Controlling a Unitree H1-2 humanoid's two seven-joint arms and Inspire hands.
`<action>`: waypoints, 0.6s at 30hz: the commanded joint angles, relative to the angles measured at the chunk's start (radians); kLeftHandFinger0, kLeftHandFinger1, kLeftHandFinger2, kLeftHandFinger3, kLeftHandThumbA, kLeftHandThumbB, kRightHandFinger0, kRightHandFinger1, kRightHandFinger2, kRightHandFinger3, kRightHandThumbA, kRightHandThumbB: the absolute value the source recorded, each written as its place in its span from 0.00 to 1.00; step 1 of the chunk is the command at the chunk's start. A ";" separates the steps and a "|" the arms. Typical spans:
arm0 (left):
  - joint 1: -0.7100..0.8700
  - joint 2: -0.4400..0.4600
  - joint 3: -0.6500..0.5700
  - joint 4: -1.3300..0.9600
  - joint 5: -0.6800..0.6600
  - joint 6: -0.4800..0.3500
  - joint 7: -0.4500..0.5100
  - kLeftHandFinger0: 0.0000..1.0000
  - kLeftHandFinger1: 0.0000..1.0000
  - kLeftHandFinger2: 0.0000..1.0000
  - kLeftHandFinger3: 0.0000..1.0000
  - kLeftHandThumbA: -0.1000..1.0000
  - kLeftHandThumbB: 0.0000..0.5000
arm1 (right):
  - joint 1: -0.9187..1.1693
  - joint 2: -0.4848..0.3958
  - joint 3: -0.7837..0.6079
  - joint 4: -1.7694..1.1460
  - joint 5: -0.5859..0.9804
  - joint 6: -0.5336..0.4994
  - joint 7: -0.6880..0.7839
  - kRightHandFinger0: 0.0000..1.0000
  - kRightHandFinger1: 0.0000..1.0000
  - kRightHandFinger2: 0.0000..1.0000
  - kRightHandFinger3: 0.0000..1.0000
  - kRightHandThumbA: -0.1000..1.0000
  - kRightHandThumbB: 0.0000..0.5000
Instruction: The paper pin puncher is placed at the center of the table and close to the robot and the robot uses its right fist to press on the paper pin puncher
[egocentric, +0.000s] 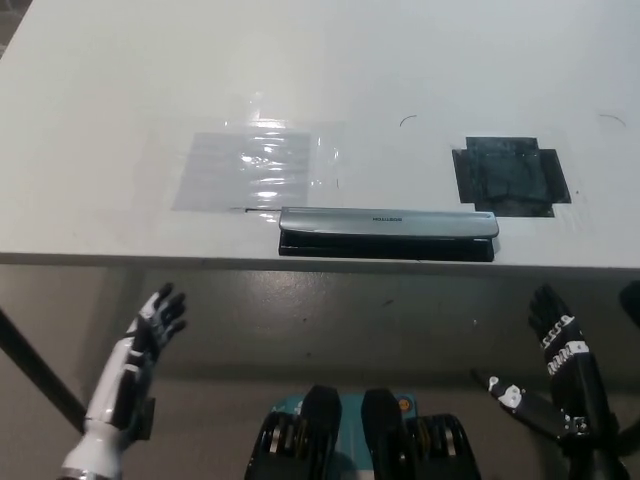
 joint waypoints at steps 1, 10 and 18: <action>0.013 -0.045 -0.033 -0.050 0.008 -0.009 -0.002 1.00 1.00 1.00 1.00 1.00 0.46 | -0.019 0.018 -0.002 -0.036 -0.003 -0.077 -0.018 1.00 1.00 1.00 1.00 1.00 0.37; 0.015 -0.101 -0.025 -0.019 0.072 -0.095 0.036 1.00 1.00 1.00 1.00 1.00 0.56 | -0.101 0.082 -0.021 -0.268 0.020 0.047 -0.080 0.55 0.52 0.47 0.45 1.00 0.39; 0.016 -0.077 -0.009 0.004 0.075 -0.099 0.027 1.00 1.00 1.00 1.00 1.00 0.51 | -0.427 0.106 0.019 -0.565 0.143 0.477 -0.086 0.00 0.00 0.00 0.00 1.00 0.40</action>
